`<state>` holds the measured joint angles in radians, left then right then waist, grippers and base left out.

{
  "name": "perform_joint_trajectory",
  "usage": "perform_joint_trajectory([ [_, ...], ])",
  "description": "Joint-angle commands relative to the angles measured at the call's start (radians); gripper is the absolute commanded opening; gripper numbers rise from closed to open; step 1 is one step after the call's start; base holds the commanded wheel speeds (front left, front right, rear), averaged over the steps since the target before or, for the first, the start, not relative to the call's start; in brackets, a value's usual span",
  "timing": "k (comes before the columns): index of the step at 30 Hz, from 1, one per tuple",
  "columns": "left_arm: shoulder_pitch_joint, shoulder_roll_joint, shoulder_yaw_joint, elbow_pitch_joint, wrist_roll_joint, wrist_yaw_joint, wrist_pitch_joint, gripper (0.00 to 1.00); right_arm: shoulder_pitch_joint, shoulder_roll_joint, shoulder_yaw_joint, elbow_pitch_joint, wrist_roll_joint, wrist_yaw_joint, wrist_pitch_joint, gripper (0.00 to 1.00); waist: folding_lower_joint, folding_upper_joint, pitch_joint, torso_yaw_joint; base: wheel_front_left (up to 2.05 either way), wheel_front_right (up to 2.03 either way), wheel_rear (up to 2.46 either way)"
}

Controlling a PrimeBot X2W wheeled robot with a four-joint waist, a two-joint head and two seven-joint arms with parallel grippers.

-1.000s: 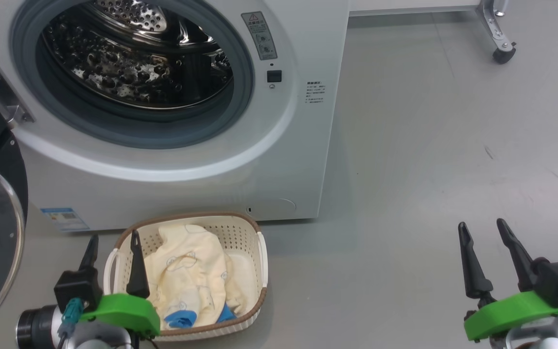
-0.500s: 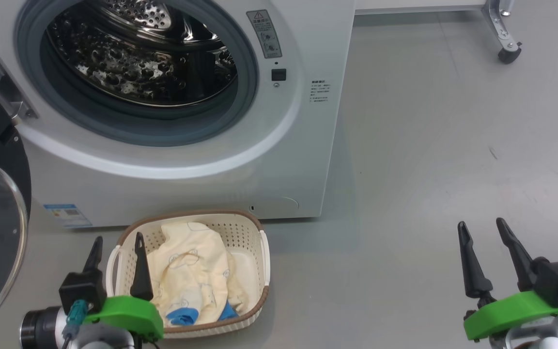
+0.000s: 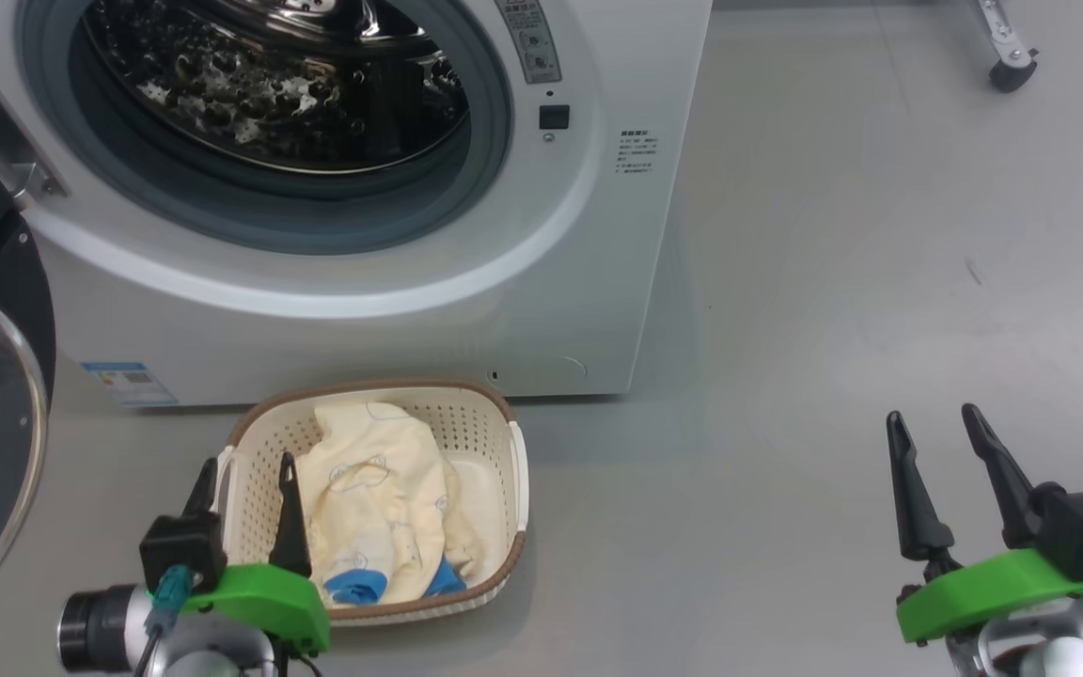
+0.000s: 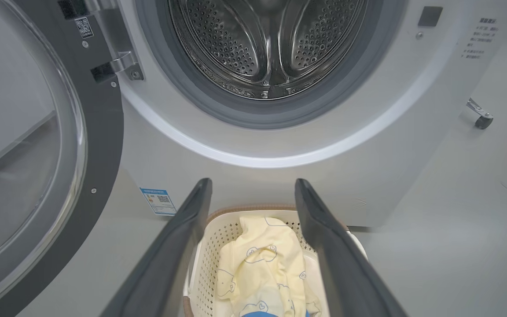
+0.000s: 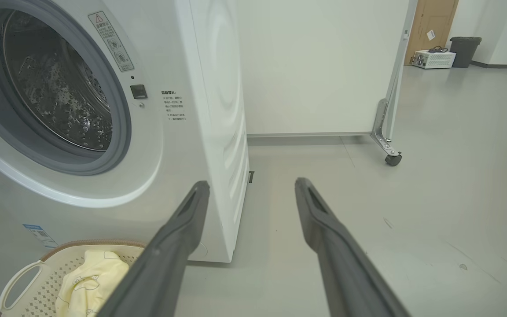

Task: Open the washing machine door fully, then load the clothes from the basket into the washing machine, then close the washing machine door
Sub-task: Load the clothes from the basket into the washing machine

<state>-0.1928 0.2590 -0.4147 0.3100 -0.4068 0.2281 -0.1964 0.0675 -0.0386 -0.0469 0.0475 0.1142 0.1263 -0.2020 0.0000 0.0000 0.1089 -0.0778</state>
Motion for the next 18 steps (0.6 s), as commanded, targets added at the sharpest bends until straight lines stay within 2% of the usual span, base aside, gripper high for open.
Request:
perform_joint_trajectory([
  [1,-0.061,0.015,0.031,-0.017,-0.003,-0.005,-0.001,1.0,-0.053,-0.012,0.025,-0.038,-0.002,0.004,-0.01,1.0,0.0,0.0,0.018,0.004,0.0,0.0,0.0],
  [9,-0.172,-0.023,-0.001,0.121,-0.004,-0.038,0.016,1.0,-0.103,-0.012,0.036,-0.042,0.005,0.004,-0.02,1.0,0.0,0.0,0.122,0.002,0.0,0.0,0.0],
  [18,-0.395,-0.052,-0.023,0.404,-0.007,-0.12,0.026,1.0,-0.196,-0.012,0.071,-0.04,0.026,0.004,-0.038,1.0,0.0,0.0,0.296,-0.037,0.0,0.0,0.0],
])
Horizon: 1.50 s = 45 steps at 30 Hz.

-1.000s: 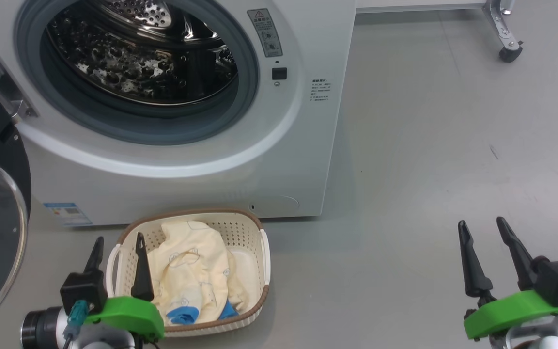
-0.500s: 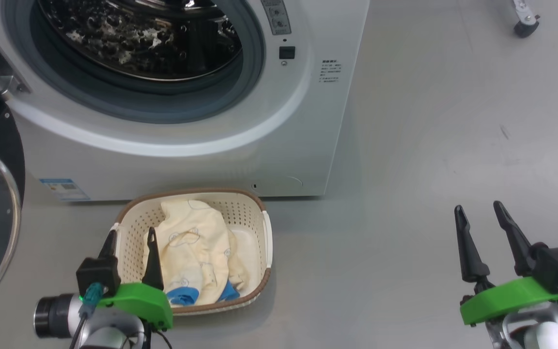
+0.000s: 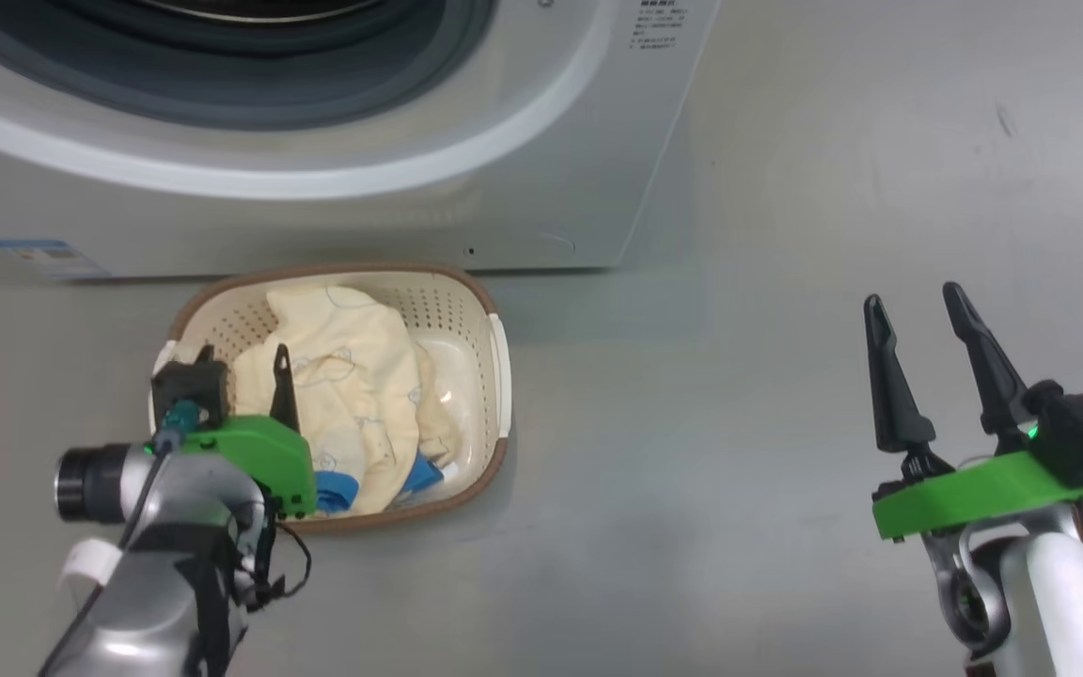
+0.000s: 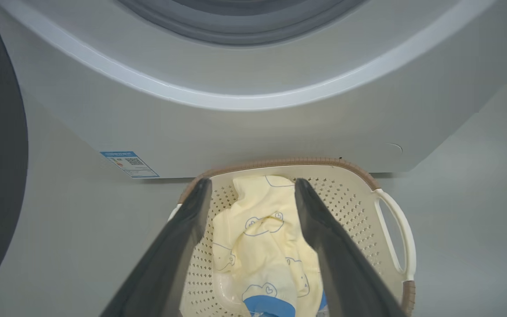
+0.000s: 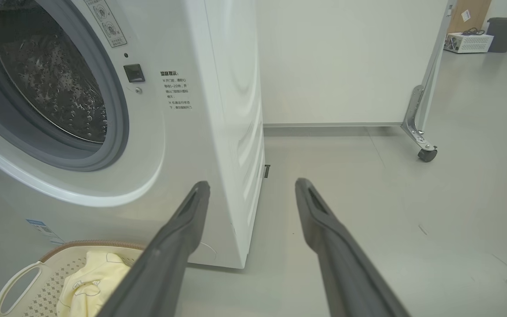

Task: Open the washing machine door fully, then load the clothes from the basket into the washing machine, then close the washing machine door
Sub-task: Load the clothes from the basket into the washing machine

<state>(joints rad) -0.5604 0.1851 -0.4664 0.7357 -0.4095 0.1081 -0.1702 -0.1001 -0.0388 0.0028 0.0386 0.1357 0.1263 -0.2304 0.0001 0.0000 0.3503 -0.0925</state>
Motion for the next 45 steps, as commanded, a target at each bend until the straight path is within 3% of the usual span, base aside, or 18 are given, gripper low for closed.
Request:
perform_joint_trajectory([
  [1,-0.055,0.02,0.03,0.013,-0.008,-0.012,-0.001,1.0,-0.041,-0.011,0.025,-0.031,0.009,0.004,-0.012,1.0,-0.0001,0.0,0.076,-0.029,0.0,0.0,0.0],
  [7,-0.202,0.024,0.046,0.2,-0.032,-0.072,0.0,1.0,-0.115,-0.011,0.05,-0.022,0.032,0.004,-0.025,1.0,-0.0001,0.0,0.197,-0.075,0.0,0.0,0.0],
  [9,-0.258,0.02,0.054,0.271,-0.052,-0.11,0.006,1.0,-0.142,-0.011,0.055,-0.016,0.045,0.004,-0.028,1.0,-0.0001,0.0,0.246,-0.09,0.0,0.0,0.0],
  [14,-0.315,0.017,0.066,0.358,-0.081,-0.157,0.027,1.0,-0.175,-0.011,0.072,-0.014,0.062,0.004,-0.031,1.0,-0.0001,0.0,0.305,-0.11,0.0,0.0,0.0],
  [22,-0.397,0.022,0.087,0.476,-0.131,-0.203,0.088,1.0,-0.221,-0.011,0.096,-0.056,0.091,0.004,-0.031,1.0,-0.0001,0.0,0.408,-0.144,0.0,0.0,0.0],
  [34,-0.476,0.077,0.11,0.532,-0.176,-0.215,0.161,1.0,-0.255,-0.011,0.112,-0.088,0.125,0.004,-0.031,1.0,-0.0001,0.0,0.556,-0.194,0.0,0.0,0.0],
  [45,-0.492,0.099,0.134,0.547,-0.205,-0.146,0.151,1.0,-0.265,-0.011,0.123,-0.097,0.146,0.004,-0.031,1.0,-0.0001,0.0,0.617,-0.219,0.0,0.0,0.0],
])
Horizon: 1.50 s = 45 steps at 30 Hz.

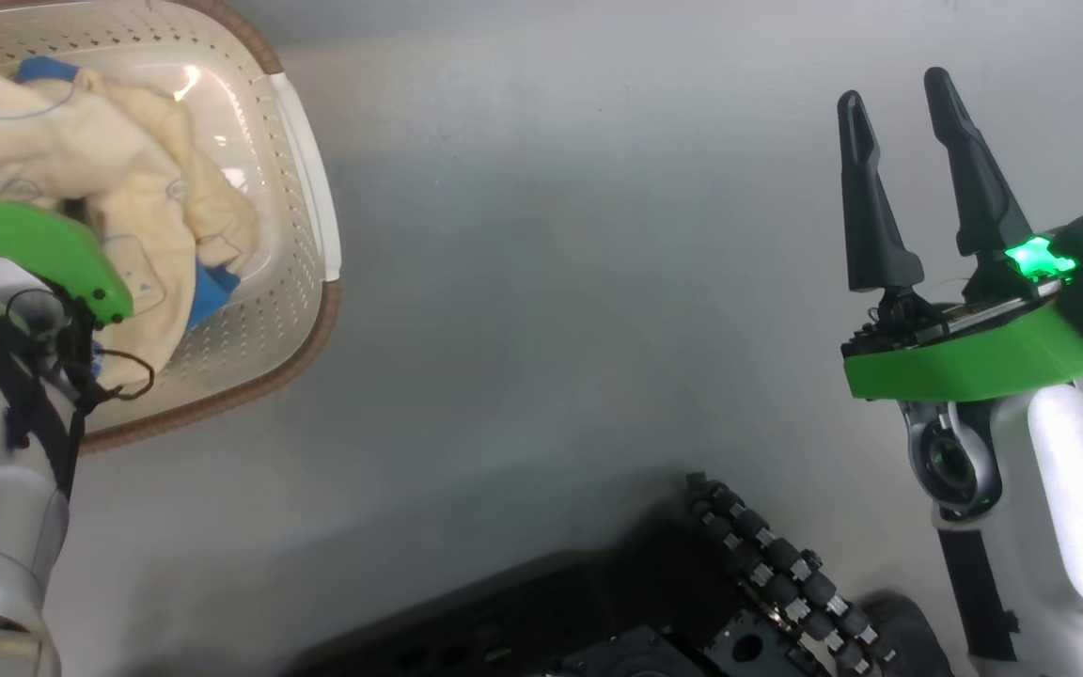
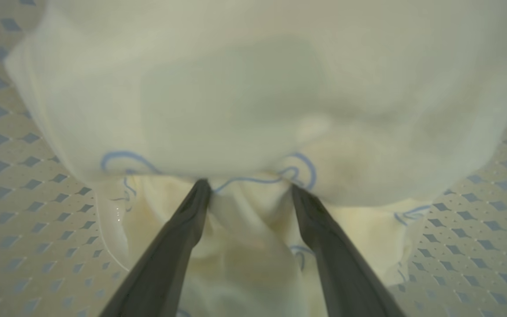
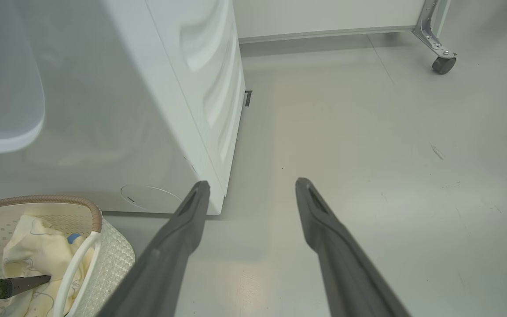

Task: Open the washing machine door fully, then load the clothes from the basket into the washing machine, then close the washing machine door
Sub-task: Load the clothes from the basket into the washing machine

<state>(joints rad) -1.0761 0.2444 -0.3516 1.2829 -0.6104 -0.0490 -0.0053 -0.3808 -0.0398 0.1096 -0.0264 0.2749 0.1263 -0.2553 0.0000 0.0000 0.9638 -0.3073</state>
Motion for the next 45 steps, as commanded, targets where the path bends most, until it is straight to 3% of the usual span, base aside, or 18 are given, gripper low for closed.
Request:
perform_joint_trajectory([
  [1,0.026,0.041,0.022,0.0,-0.005,0.018,-0.024,1.0,0.016,-0.01,0.018,-0.033,0.009,0.004,-0.006,1.0,0.0,0.0,0.006,-0.008,0.0,0.0,0.0],
  [3,0.032,0.039,0.02,0.002,-0.006,0.03,-0.014,0.98,0.015,-0.01,0.019,-0.033,0.013,0.004,-0.006,1.0,0.0,0.0,0.011,-0.011,0.0,0.0,0.0],
  [5,0.034,0.037,0.021,0.003,-0.009,0.042,-0.015,0.44,0.014,-0.01,0.018,-0.032,0.015,0.004,-0.006,1.0,0.0,0.0,0.015,-0.012,0.0,0.0,0.0],
  [6,0.035,0.036,0.019,0.004,-0.008,0.046,-0.015,0.0,0.014,-0.01,0.018,-0.032,0.015,0.004,-0.006,1.0,0.0,0.0,0.016,-0.012,0.0,0.0,0.0],
  [13,0.04,0.025,0.007,0.005,-0.005,0.056,-0.029,0.0,0.012,-0.01,0.018,-0.028,0.016,0.004,-0.006,1.0,0.0,0.0,0.009,-0.005,0.0,0.0,0.0],
  [21,0.037,-0.001,-0.021,0.006,0.011,0.039,-0.081,0.0,0.009,-0.01,0.002,-0.021,0.0,0.004,-0.006,1.0,0.0,0.0,-0.027,0.031,0.0,0.0,0.0],
  [35,0.082,-0.023,-0.06,-0.012,0.041,0.039,-0.235,0.0,0.034,-0.01,-0.05,0.001,-0.043,0.004,-0.006,1.0,0.0,0.0,-0.166,0.093,0.0,0.0,0.0],
  [40,0.123,-0.018,-0.053,-0.073,0.05,0.051,-0.255,0.0,0.055,-0.01,-0.066,0.016,-0.07,0.004,-0.006,1.0,0.0,0.0,-0.24,0.117,0.0,0.0,0.0],
  [45,0.208,0.0,-0.019,-0.251,0.088,0.092,-0.256,0.0,0.083,-0.01,-0.083,0.03,-0.096,0.004,-0.006,1.0,0.0,0.0,-0.315,0.141,0.0,0.0,0.0],
])
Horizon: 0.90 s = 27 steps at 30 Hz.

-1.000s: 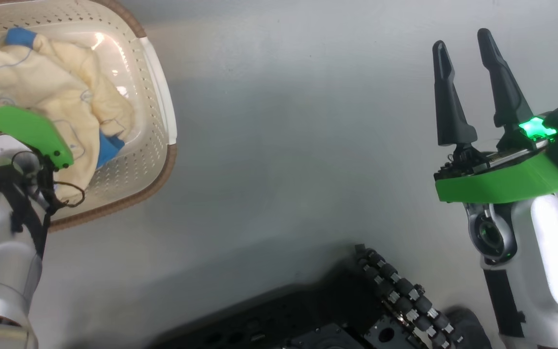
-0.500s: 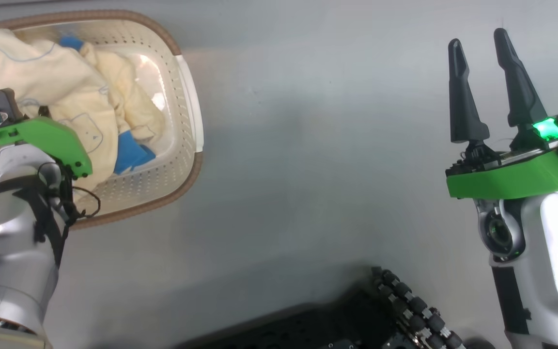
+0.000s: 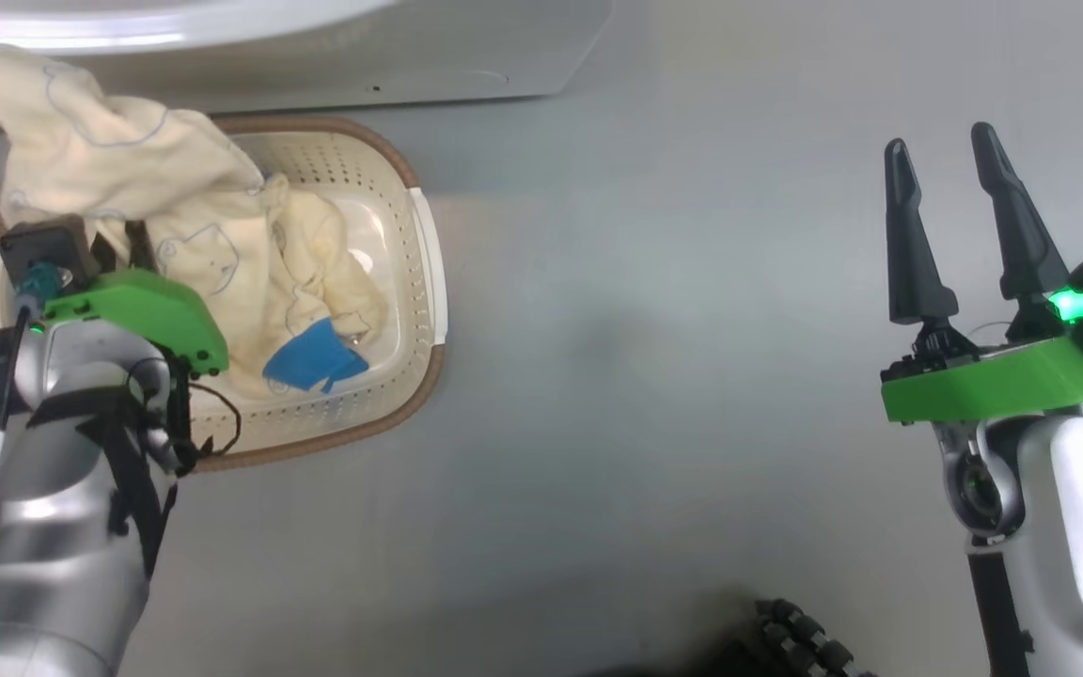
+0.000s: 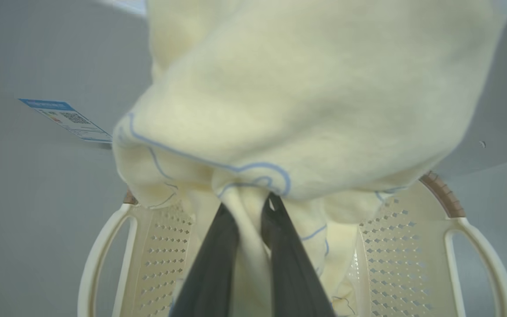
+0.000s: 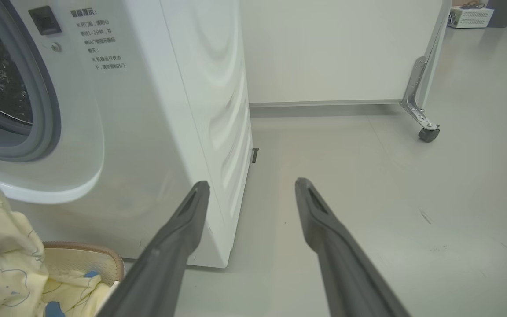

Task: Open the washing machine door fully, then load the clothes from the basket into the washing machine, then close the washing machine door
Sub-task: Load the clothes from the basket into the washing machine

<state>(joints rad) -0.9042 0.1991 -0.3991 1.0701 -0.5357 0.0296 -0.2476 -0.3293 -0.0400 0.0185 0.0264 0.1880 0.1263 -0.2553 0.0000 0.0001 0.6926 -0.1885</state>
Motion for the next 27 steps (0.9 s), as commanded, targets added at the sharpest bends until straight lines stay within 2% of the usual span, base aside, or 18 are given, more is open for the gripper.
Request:
perform_joint_trajectory([
  [1,0.058,0.047,0.038,-0.076,0.022,0.021,-0.014,0.0,0.038,-0.01,0.004,-0.021,-0.014,0.004,-0.006,1.0,0.0,-0.0001,-0.059,0.027,0.0,0.0,0.0],
  [9,0.233,0.046,0.109,-0.325,0.09,0.063,-0.014,0.0,0.091,-0.024,-0.014,0.004,-0.042,0.004,-0.006,1.0,0.0,-0.0001,-0.183,0.068,0.0,0.0,0.0],
  [17,0.398,0.04,0.157,-0.507,0.146,0.087,-0.014,0.0,0.148,-0.032,-0.014,0.039,-0.056,0.004,-0.006,1.0,0.0,-0.0001,-0.327,0.1,0.0,0.0,0.0],
  [27,0.553,0.041,0.15,-0.622,0.173,0.087,-0.014,0.0,0.248,-0.029,-0.023,0.045,-0.074,0.004,0.018,1.0,0.0,-0.0001,-0.489,0.13,0.0,0.0,0.0],
])
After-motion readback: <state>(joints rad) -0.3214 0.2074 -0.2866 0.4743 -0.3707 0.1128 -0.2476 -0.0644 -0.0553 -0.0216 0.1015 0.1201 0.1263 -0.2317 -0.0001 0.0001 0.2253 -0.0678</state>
